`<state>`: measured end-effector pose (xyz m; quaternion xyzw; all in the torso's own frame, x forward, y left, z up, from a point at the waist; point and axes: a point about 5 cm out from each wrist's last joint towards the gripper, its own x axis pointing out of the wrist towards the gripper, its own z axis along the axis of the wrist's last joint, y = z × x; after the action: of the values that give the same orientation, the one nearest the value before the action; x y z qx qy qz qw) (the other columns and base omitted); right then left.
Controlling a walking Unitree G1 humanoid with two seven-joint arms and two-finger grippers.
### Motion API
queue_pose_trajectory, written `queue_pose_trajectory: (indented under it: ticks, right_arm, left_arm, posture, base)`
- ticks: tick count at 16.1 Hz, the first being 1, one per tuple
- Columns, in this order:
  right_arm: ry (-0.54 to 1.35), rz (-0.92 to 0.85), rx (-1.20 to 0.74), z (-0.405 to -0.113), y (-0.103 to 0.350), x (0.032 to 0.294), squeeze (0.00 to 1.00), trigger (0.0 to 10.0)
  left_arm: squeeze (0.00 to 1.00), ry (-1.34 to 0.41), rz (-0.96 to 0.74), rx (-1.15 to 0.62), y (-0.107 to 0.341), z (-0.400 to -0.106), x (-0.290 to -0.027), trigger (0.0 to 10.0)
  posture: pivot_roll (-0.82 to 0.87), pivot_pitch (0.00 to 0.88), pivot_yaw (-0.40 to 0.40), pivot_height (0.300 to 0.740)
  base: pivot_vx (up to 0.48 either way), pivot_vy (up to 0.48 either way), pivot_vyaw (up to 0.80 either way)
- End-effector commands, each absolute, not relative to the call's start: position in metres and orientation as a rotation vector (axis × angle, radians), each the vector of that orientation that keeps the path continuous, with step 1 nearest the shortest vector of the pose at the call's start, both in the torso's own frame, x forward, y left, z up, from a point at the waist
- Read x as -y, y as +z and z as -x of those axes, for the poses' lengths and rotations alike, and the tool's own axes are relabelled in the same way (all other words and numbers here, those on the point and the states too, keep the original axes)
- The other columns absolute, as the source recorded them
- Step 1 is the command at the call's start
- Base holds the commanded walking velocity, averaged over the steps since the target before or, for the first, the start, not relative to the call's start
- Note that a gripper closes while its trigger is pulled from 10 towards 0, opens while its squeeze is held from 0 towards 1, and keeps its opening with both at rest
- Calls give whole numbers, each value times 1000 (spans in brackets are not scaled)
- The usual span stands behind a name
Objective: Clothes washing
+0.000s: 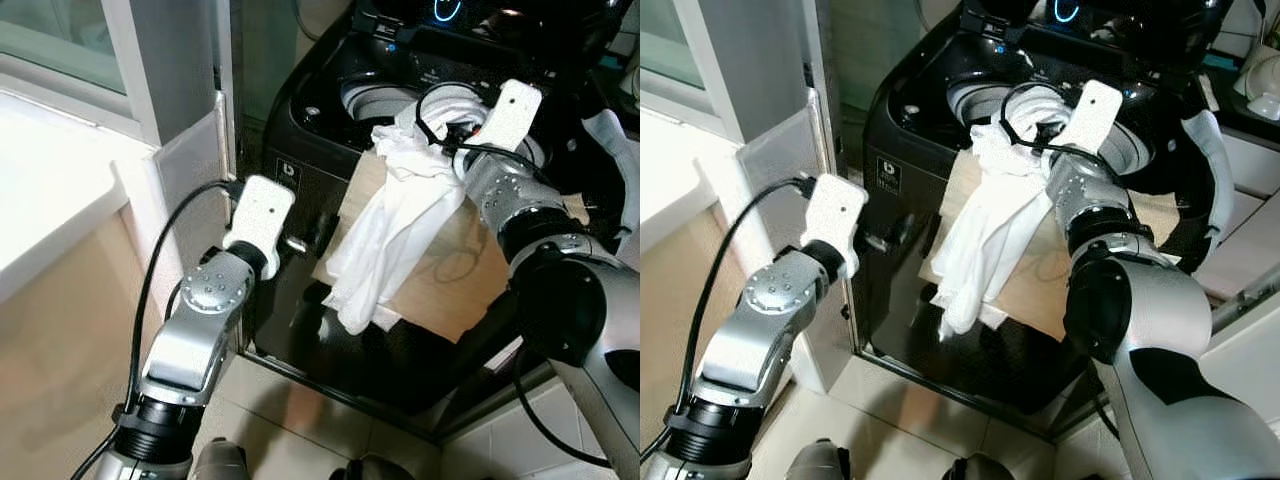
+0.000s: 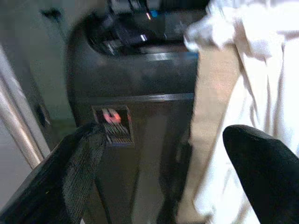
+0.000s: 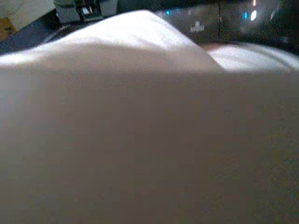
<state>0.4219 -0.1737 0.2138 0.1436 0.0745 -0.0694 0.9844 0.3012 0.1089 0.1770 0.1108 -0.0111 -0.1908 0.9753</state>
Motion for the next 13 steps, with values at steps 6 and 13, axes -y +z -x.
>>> queue_pose_trajectory:
  ticks: [6,13]
  right_arm:
    - [-110,-503,-179,-420,206,174,0,0]
    - [-132,-152,13,-425,246,183,0,0]
  left_arm:
    - [0,-369,-196,99,188,-306,-98,10000]
    - [0,-362,-174,134,187,-308,-97,10000]
  posture:
    - [50,0,-165,714]
    - [21,0,-156,714]
  base:
    - [0,0,0]
    - [0,0,0]
